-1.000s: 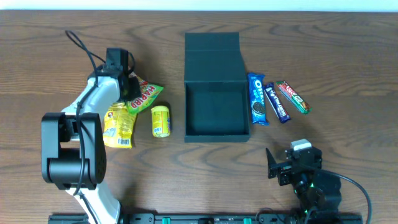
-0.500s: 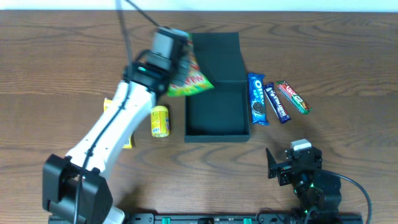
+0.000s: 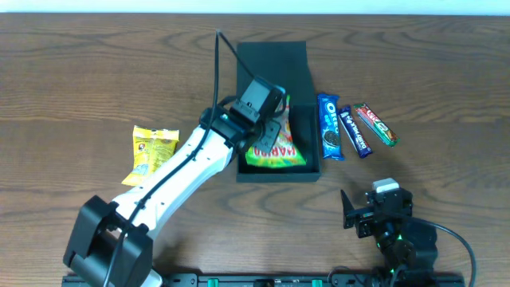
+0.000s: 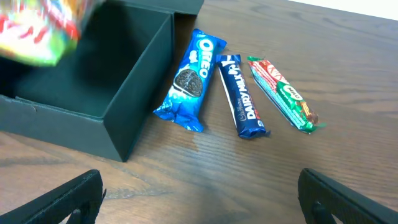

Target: Pack container

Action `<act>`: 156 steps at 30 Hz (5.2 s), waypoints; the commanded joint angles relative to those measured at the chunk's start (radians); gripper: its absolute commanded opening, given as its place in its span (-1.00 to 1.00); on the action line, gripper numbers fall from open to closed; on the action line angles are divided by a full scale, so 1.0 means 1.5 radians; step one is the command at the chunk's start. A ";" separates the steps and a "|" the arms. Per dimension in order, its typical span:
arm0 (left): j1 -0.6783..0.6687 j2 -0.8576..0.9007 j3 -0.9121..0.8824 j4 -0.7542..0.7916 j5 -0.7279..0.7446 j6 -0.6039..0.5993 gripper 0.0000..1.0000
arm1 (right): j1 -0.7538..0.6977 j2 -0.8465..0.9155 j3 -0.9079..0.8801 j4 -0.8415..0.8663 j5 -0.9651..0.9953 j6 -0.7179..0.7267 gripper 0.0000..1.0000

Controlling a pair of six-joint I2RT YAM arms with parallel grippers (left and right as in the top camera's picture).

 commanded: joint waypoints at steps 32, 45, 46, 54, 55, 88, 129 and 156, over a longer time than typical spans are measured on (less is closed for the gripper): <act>0.001 -0.056 -0.017 0.013 0.088 -0.016 0.43 | 0.001 -0.005 -0.001 0.064 -0.206 0.618 0.99; 0.001 -0.056 -0.017 0.014 0.096 -0.013 0.44 | 0.000 0.179 0.043 0.216 -0.124 0.436 0.98; 0.001 -0.056 -0.017 0.014 0.096 -0.013 0.45 | 0.000 0.226 0.062 0.213 -0.117 0.411 0.99; 0.002 -0.056 -0.017 0.013 0.096 -0.011 0.46 | 0.000 0.734 0.379 0.124 -0.040 0.167 0.82; 0.002 -0.056 -0.017 0.013 0.096 -0.011 0.46 | 0.000 0.781 0.414 0.102 -0.035 0.153 0.80; 0.001 -0.056 -0.017 0.011 0.096 -0.011 0.47 | 0.084 1.213 0.599 0.066 0.042 0.135 -0.19; 0.104 -0.169 -0.018 -0.138 -0.025 0.004 0.31 | 0.239 1.089 0.731 -0.198 0.026 0.351 0.34; 0.286 -0.216 -0.245 -0.141 -0.143 -0.034 0.52 | 0.204 1.029 0.746 -0.220 0.026 0.296 0.49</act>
